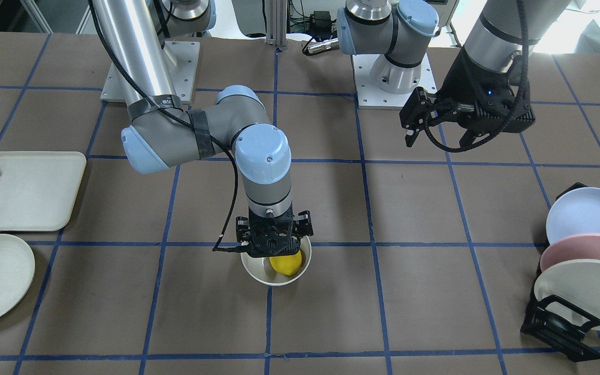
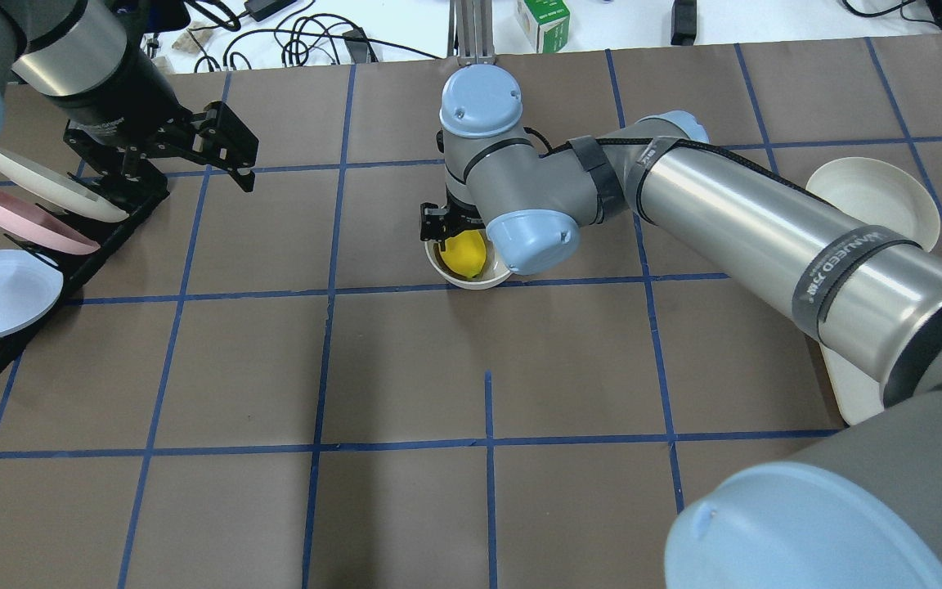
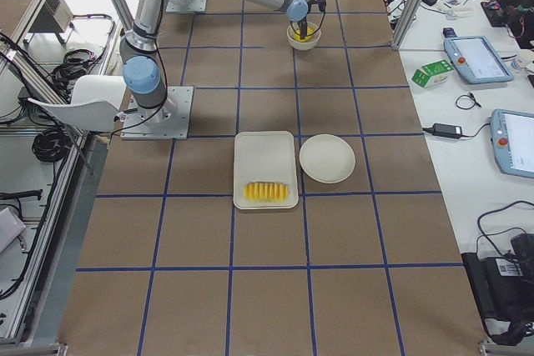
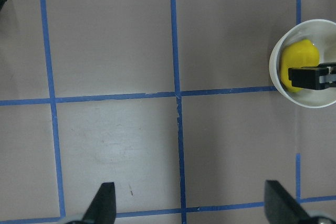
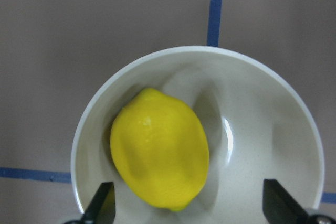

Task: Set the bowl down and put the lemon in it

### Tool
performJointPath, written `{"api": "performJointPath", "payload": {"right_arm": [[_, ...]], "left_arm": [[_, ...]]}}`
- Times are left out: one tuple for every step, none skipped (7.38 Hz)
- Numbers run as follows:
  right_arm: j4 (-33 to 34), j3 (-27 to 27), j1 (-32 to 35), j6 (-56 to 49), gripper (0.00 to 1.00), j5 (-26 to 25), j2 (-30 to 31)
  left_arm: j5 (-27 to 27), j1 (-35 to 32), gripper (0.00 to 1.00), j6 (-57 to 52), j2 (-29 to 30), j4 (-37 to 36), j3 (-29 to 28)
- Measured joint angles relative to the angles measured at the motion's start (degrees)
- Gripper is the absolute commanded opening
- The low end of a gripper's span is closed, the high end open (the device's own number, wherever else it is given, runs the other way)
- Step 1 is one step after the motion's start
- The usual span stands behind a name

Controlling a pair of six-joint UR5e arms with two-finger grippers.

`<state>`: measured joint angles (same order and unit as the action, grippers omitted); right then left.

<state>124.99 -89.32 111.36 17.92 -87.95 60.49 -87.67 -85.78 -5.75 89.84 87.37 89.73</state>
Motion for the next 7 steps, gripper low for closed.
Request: {"api": "performJointPath", "payload": {"right_arm": [[-3.24, 0.05, -1.01, -0.66, 1.00, -0.02, 3.69], [-7.26, 0.00, -3.44, -1.70, 1.00, 0.10, 8.33], [-12.41, 0.06, -7.48, -2.93, 1.00, 0.41, 13.32], [-18.94, 0.22, -12.20, -4.43, 1.00, 0.71, 18.09], [-25.52, 0.12, -16.05, -6.43, 1.00, 0.76, 22.36], [-29.93, -0.28, -18.19, -8.95, 1.00, 0.50, 25.69], [-32.37, -0.59, -19.12, -10.96, 1.00, 0.22, 27.72]], "left_arm": [[-0.97, -0.07, 1.00, 0.95, 0.67, 0.79, -1.43], [-1.34, -0.13, 1.00, 2.16, 1.37, 1.64, -2.91], [-1.54, -0.24, 1.00, 2.72, 1.80, 2.29, -3.66], [-1.65, -0.45, 1.00, 2.92, 1.91, 2.96, -3.68], [-1.67, -0.65, 1.00, 2.99, 1.94, 3.42, -3.55], [-1.67, -0.76, 1.00, 3.04, 2.04, 3.60, -3.71], [-1.67, -0.91, 1.00, 3.06, 2.00, 3.58, -3.61]]}}
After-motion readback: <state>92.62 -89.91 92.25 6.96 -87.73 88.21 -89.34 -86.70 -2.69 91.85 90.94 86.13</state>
